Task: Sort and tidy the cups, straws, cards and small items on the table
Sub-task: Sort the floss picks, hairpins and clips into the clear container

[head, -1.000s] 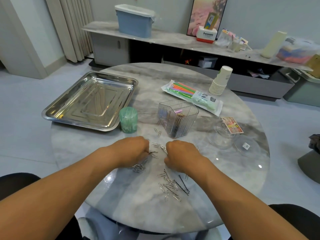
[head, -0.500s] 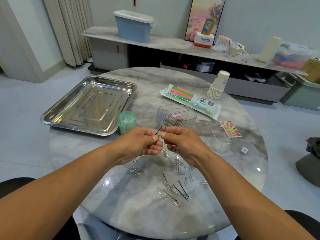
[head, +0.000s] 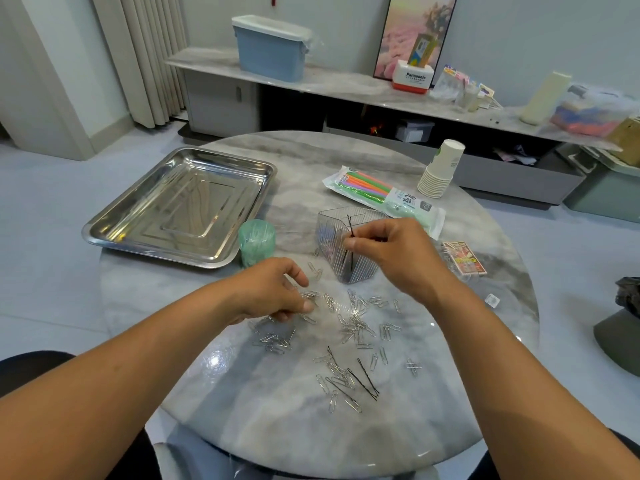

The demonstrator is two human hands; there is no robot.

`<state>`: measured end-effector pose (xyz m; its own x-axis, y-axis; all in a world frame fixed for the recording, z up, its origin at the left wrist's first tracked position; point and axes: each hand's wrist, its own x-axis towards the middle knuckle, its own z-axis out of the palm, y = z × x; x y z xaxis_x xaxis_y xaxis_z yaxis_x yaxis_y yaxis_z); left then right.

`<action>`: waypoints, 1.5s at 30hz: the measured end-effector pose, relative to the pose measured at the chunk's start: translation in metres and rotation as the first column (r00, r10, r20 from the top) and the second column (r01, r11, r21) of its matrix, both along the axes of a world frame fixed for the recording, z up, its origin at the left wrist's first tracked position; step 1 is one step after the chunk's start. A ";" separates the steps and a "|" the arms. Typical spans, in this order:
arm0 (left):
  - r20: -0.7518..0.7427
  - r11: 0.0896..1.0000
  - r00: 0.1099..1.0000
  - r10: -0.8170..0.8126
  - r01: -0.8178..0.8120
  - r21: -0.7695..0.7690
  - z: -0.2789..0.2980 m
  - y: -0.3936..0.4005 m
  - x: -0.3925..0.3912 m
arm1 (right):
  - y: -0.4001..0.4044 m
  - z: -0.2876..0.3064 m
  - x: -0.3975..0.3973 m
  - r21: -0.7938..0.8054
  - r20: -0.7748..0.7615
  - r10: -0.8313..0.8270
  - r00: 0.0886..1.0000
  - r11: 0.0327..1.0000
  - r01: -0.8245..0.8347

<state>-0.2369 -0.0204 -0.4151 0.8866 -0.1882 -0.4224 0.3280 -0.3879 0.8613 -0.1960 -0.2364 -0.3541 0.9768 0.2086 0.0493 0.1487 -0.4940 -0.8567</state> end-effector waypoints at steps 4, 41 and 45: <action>0.072 0.984 0.996 -0.053 0.039 0.176 -0.004 0.001 0.003 | -0.008 0.009 0.011 0.085 0.203 -0.153 0.967 0.987 0.139; 0.203 0.703 0.795 -0.571 0.346 0.621 -0.035 -0.049 -0.014 | -0.011 -0.059 -0.080 -0.912 -0.233 0.259 0.937 0.276 -0.304; 0.186 0.941 0.947 -0.264 0.211 0.263 -0.028 -0.047 -0.012 | -0.019 -0.056 -0.070 -0.868 -0.258 0.186 0.948 0.387 -0.312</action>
<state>-0.2486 -0.0674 -0.4429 0.9029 -0.3223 -0.2845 0.0182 -0.6325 0.7743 -0.2664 -0.2554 -0.4096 0.8580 0.3068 -0.4120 0.3476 -0.9373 0.0259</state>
